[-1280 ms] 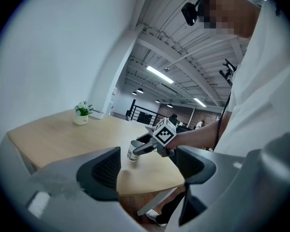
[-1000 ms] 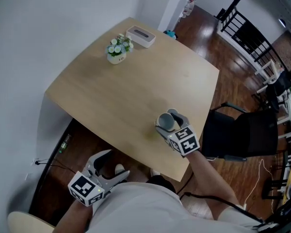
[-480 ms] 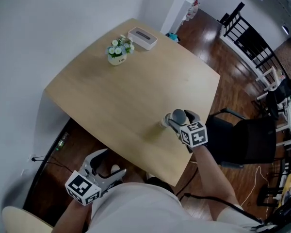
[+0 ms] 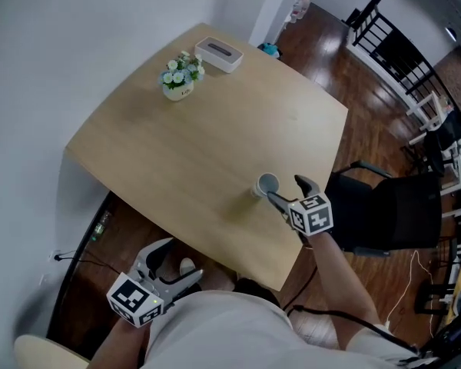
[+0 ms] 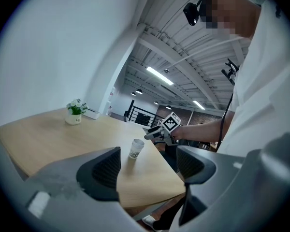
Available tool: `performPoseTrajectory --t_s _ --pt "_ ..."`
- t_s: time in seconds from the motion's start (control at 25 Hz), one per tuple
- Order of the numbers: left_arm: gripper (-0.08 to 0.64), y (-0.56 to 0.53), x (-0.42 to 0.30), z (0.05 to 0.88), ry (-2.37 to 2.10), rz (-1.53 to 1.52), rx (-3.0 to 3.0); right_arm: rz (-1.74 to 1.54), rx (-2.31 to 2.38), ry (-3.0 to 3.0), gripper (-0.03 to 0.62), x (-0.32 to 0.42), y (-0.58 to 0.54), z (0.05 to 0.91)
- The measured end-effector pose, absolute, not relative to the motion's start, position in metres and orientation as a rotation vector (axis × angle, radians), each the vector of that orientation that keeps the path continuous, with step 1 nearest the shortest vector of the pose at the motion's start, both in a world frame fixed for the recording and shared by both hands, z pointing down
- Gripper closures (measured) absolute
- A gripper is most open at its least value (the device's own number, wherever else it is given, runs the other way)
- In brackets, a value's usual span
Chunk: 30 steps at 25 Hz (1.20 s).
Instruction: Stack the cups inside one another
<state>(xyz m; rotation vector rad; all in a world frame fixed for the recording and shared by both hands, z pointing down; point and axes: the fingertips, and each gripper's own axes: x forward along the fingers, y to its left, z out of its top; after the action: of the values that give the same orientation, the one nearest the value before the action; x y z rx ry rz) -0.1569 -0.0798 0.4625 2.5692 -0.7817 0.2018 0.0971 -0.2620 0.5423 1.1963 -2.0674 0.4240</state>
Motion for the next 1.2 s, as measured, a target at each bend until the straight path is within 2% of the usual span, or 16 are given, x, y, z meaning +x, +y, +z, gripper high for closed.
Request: performPoseTrajectory --t_s 0.4,0.64,0.8,1.2 --pt "0.186 -0.087 -0.142 0.492 -0.575 0.224 2.602 0.510 1.298 -1.947 0.186 0.143 -0.124 0.516" --pt "0.187 -0.069 -0.125 0.480 -0.583 0.231 2.630 0.545 1.294 -1.945 0.186 0.164 -0.046 0.513" --pt "0.187 -0.047 -0.091 0.448 -0.573 0.122 2.625 0.504 1.304 -1.992 0.186 0.175 0.000 0.507" --pt "0.186 0.071 0.008 0.414 -0.610 0.141 2.753 0.383 1.197 -2.074 0.186 0.218 0.147 0.506"
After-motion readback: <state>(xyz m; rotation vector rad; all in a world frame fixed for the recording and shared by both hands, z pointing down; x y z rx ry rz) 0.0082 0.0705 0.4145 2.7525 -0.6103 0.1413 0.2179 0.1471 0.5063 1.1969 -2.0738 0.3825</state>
